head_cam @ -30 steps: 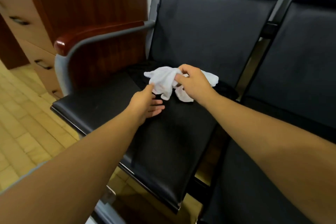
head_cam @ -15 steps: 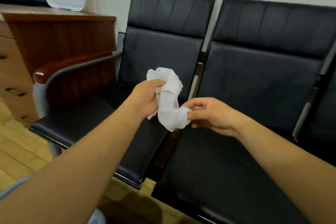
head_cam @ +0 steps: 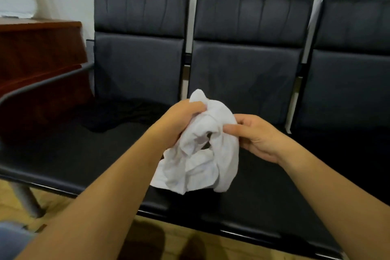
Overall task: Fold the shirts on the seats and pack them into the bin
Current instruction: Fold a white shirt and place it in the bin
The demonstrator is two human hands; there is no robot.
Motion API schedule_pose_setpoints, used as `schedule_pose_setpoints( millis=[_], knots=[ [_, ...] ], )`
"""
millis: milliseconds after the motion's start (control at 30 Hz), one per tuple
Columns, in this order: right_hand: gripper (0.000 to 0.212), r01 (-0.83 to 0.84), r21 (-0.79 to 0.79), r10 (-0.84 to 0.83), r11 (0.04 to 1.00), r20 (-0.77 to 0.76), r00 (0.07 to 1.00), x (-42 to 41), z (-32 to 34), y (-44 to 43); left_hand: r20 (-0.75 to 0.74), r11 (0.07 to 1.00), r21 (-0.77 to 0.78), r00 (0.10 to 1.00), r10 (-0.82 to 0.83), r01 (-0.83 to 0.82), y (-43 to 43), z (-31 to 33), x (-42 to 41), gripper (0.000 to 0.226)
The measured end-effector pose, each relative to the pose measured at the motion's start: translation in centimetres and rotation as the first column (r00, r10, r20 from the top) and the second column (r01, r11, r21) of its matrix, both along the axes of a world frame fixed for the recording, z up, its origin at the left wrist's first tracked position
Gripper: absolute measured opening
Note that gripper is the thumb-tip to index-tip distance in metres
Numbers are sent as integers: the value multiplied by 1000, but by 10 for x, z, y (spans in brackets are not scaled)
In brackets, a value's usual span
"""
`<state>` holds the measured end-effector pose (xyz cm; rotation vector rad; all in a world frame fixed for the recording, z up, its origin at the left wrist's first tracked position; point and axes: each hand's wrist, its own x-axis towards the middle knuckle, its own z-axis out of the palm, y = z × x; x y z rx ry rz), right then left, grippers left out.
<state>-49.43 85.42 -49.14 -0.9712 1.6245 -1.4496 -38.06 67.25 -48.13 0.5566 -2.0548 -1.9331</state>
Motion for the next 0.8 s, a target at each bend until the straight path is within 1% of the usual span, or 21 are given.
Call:
schedule_pose_setpoints(
  millis=[100, 133, 200, 233, 300, 333, 400, 433, 467, 500, 567, 600, 633, 667, 733, 800],
  knots=[
    [35, 48, -57, -40, 997, 123, 992, -14, -7, 14, 25, 996, -65, 998, -61, 62, 0, -23, -3, 28],
    [30, 59, -53, -51, 997, 144, 988, -18, -10, 17, 19, 995, -70, 998, -66, 67, 1, -26, -2, 28],
    [18, 50, 7, -51, 999, 139, 989, -23, -15, 22, 7, 997, -56, 998, -56, 56, 2, -28, -1, 28],
    [17, 36, 37, -41, 999, 133, 990, -25, -17, 25, 7, 997, -68, 999, -48, 48, 3, -28, -3, 28],
    [27, 33, 53, -40, 998, 129, 991, -30, -19, 29, 8, 991, -128, 999, -44, 45, 6, -27, -5, 26],
    [26, 52, 46, -57, 998, 125, 991, -32, -19, 32, 5, 987, -159, 999, -36, 37, 7, -26, -6, 24],
    [17, 97, 31, -99, 995, 104, 990, -35, -18, 37, -15, 972, -237, 1000, -4, 1, 11, -26, -6, 22],
    [14, 107, 46, -109, 993, 66, 992, -36, -17, 38, -29, 958, -285, 1000, 11, -18, 13, -26, -7, 20],
    [16, 101, 86, -100, 991, -13, 995, -37, -16, 39, -42, 941, -335, 999, 23, -36, 16, -27, -8, 19],
    [21, 96, 149, -77, 984, -133, 988, -36, -16, 40, -52, 924, -379, 998, 28, -46, 18, -26, -9, 19],
    [21, 121, 252, -20, 960, -369, 929, -30, -14, 38, -66, 904, -425, 998, 16, -43, 22, -25, -10, 19],
    [22, 145, 256, -21, 956, -431, 902, -28, -13, 37, -73, 906, -422, 997, 1, -32, 23, -24, -10, 19],
    [25, 161, 228, -44, 960, -446, 894, -27, -11, 35, -81, 916, -401, 997, -15, -19, 23, -23, -8, 19],
    [29, 166, 185, -72, 969, -430, 900, -26, -10, 35, -85, 926, -377, 996, -29, -6, 21, -22, -7, 19],
    [33, 150, 116, -103, 982, -334, 937, -24, -7, 35, -87, 937, -348, 996, -23, -9, 14, -21, -3, 19],
    [41, 135, 59, -119, 989, -224, 967, -24, -5, 35, -77, 939, -330, 994, 73, -95, 2, -22, 1, 17]
  ],
)
